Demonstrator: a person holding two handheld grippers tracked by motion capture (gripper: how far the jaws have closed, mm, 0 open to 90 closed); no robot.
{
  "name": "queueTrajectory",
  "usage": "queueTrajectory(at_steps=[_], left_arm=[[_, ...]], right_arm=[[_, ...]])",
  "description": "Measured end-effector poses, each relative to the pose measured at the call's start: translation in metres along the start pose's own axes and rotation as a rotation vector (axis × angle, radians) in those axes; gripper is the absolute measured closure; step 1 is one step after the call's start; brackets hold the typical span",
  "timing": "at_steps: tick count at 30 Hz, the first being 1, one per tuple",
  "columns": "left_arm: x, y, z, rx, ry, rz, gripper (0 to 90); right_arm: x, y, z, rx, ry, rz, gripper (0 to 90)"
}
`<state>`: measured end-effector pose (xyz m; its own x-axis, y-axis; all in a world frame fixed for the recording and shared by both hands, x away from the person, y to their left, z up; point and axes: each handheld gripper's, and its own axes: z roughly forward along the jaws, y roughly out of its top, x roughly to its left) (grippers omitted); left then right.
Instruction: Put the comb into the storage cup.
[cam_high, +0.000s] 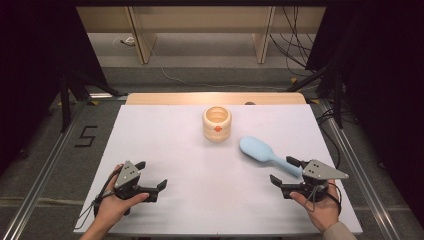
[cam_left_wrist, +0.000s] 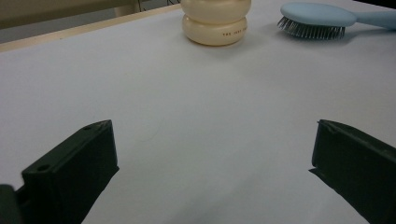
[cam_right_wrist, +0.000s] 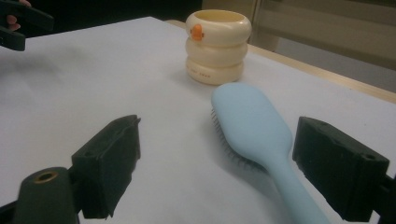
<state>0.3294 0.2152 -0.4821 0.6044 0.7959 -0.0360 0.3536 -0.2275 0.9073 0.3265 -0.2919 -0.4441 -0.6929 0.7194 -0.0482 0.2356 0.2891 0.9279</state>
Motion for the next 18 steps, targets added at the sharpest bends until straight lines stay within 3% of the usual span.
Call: queueTrajectory(at_steps=[8,11,17,18], left_arm=[[0.0,0.0,-0.001,0.001,0.005,0.003,0.0],[0.001,0.0,0.0,-0.001,0.007,0.003,0.0],[0.001,0.0,0.0,-0.003,0.012,0.001,0.0],[0.001,0.0,0.001,-0.004,0.012,0.001,0.0]], right_arm=[[-0.002,0.0,0.0,0.003,-0.016,0.014,16.1],[-0.005,0.004,0.001,0.009,-0.06,0.012,17.3],[-0.024,0.019,0.004,0.042,-0.16,0.004,42.0],[-0.028,0.02,0.006,0.053,-0.184,-0.001,50.3]])
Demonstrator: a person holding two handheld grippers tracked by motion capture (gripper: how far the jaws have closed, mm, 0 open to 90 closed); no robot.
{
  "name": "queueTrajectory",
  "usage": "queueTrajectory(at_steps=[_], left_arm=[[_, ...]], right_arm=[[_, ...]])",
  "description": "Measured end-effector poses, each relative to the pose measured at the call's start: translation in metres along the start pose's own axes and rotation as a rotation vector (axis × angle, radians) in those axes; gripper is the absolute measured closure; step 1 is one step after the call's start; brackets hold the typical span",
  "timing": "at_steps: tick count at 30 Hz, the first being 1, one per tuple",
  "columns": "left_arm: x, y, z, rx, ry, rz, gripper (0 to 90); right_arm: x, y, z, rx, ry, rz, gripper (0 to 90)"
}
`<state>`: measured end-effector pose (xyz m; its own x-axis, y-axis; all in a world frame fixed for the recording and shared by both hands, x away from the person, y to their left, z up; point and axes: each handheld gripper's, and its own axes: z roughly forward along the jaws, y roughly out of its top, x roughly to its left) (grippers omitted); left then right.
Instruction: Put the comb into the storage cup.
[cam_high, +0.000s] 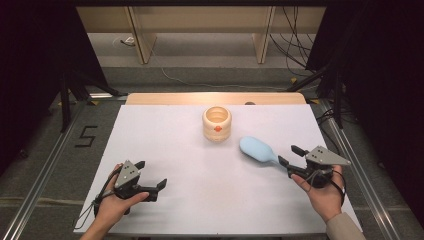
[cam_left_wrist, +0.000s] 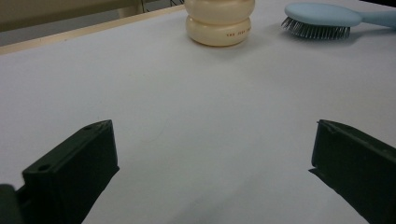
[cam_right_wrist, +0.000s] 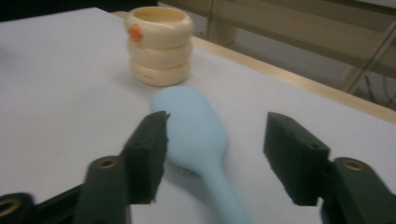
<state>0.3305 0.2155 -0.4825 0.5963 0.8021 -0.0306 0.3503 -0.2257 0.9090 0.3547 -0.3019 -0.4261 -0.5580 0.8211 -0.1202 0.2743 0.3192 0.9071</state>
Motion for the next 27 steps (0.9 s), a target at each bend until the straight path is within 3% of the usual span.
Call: queueTrajectory(at_steps=[4,9,11,15,19,27], left_arm=[[0.0,0.0,0.0,0.002,0.001,0.002,0.0],[0.0,0.0,0.001,0.001,-0.001,0.001,0.0],[0.0,0.0,0.001,0.001,0.001,-0.002,0.1],[0.001,0.0,0.001,0.001,0.002,-0.003,0.3],[0.001,0.0,0.001,0.0,0.003,-0.002,0.4],[0.0,-0.001,0.002,0.003,0.003,-0.002,0.5]], right_arm=[[-0.013,0.004,0.011,0.089,-0.05,0.018,69.6],[-0.029,0.007,0.027,0.295,-0.087,0.078,90.0],[-0.034,0.008,0.034,0.381,-0.094,0.076,90.0],[-0.04,0.005,0.043,0.483,-0.104,0.091,90.0],[-0.044,-0.001,0.044,0.549,-0.131,0.098,90.0],[-0.044,-0.011,0.047,0.639,-0.112,0.11,90.0]])
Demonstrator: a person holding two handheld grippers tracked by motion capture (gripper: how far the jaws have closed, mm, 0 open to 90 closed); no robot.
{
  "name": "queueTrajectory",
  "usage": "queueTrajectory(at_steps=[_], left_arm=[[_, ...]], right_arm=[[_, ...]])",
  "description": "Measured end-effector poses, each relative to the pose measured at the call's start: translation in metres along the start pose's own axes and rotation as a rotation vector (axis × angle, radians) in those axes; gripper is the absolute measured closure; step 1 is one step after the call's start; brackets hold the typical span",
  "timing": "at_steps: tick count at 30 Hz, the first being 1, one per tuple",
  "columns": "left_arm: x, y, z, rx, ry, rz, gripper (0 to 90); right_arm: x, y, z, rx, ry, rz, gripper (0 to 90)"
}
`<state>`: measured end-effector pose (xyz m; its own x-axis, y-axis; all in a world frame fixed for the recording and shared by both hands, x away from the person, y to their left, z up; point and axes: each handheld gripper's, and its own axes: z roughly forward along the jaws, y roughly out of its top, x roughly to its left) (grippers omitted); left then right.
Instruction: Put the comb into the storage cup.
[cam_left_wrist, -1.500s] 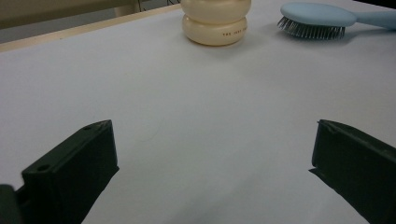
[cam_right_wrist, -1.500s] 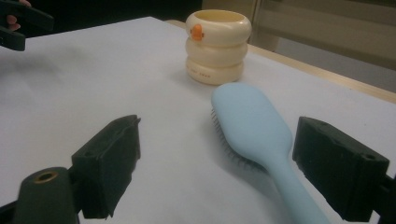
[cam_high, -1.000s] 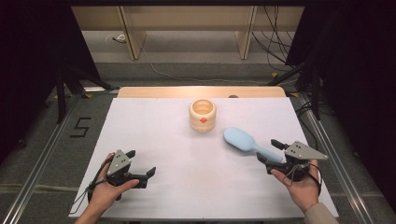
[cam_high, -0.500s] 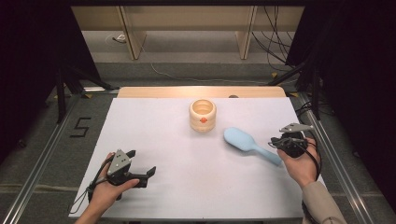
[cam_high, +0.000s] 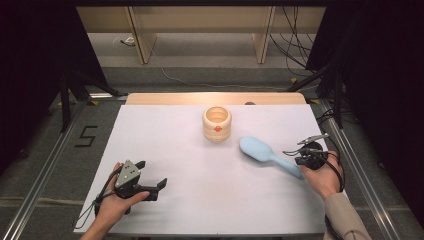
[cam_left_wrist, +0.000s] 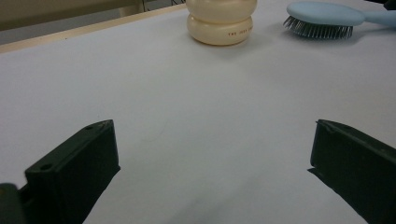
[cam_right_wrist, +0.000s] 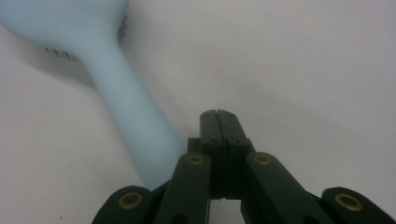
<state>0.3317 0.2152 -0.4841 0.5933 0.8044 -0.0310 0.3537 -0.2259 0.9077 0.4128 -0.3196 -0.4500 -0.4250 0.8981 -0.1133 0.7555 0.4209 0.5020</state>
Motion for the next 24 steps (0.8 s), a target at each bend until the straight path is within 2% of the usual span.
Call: queueTrajectory(at_steps=[7,13,24], left_arm=[[0.0,0.0,0.0,0.002,-0.005,0.002,0.5],[0.0,0.0,0.0,0.003,-0.007,0.0,0.5],[-0.001,0.0,0.0,0.003,-0.005,0.002,0.6]], right_arm=[[0.003,0.0,0.004,0.031,0.014,-0.014,90.0],[0.007,-0.001,0.006,0.059,0.05,-0.031,90.0],[0.027,-0.003,0.002,0.117,0.109,-0.091,90.0]])
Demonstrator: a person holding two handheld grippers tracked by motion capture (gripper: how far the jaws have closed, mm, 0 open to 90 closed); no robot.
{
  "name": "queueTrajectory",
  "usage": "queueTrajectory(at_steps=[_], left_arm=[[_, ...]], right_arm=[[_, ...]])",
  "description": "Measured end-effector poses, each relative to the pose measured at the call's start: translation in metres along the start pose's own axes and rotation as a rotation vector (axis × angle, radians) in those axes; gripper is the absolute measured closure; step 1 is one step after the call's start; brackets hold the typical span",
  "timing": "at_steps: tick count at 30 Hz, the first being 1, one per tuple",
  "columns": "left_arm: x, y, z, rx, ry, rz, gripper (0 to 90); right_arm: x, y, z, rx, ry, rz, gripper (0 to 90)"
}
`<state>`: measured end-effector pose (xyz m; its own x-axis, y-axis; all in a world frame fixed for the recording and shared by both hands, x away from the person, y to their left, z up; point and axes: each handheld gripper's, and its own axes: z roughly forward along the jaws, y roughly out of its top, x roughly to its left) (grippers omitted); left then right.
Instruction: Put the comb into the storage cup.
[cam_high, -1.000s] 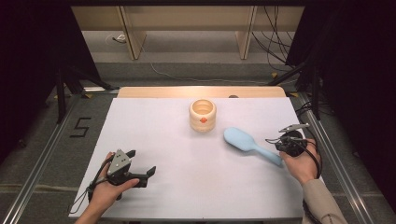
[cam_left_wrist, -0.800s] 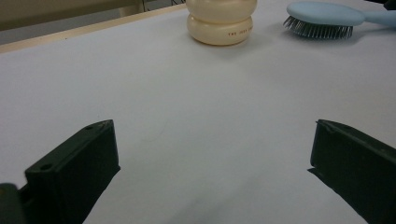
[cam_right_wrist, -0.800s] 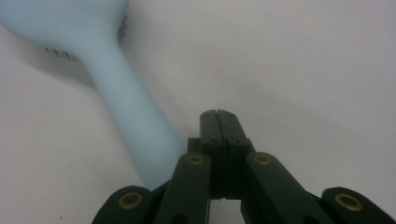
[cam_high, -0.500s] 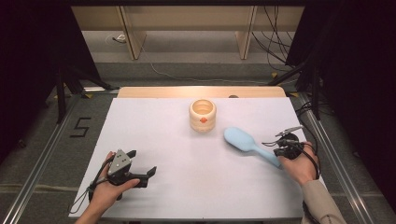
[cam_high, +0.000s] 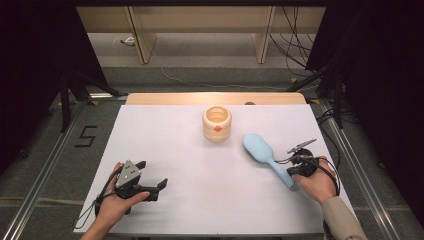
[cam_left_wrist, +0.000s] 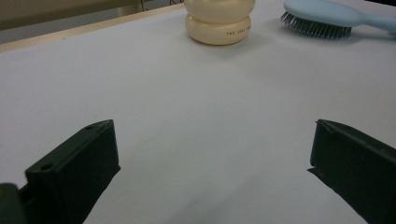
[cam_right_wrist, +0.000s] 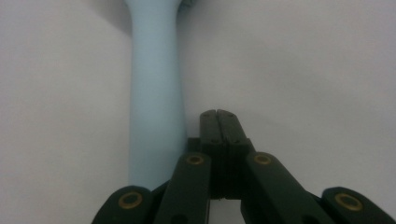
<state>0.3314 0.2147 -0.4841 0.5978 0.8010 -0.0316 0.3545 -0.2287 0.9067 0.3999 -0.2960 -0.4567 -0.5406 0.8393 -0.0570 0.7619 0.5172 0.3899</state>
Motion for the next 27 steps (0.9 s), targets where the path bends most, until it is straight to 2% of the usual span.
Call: queueTrajectory(at_steps=[5,10,12,15,16,18,22,24,27], left_arm=[[0.0,0.0,0.0,-0.001,-0.001,0.001,0.6],[0.0,0.0,0.0,-0.001,0.001,0.001,0.7],[0.0,0.0,0.0,-0.001,0.002,0.001,0.7],[0.0,0.0,0.0,-0.001,0.004,0.0,0.8],[0.0,0.0,0.0,-0.002,0.004,-0.001,0.8],[0.001,0.0,0.0,-0.002,0.004,-0.001,0.8],[0.001,0.0,0.0,-0.003,0.004,-0.002,0.9],[0.001,0.0,0.0,-0.003,0.004,-0.003,0.9],[0.001,0.0,0.0,-0.003,0.003,-0.002,1.0]], right_arm=[[0.002,0.001,0.001,-0.005,0.001,-0.008,88.8],[-0.001,0.0,-0.004,-0.054,-0.032,0.016,77.3],[-0.004,-0.002,-0.007,-0.098,-0.047,0.023,71.9],[-0.007,-0.004,-0.013,-0.192,-0.08,0.059,58.7],[-0.008,-0.005,-0.017,-0.245,-0.086,0.081,50.1],[-0.011,-0.006,-0.023,-0.326,-0.093,0.107,39.3],[-0.016,-0.009,-0.039,-0.569,-0.107,0.125,19.0],[-0.016,-0.01,-0.047,-0.655,-0.126,0.119,16.4],[-0.016,-0.011,-0.055,-0.735,-0.147,0.121,16.2]])
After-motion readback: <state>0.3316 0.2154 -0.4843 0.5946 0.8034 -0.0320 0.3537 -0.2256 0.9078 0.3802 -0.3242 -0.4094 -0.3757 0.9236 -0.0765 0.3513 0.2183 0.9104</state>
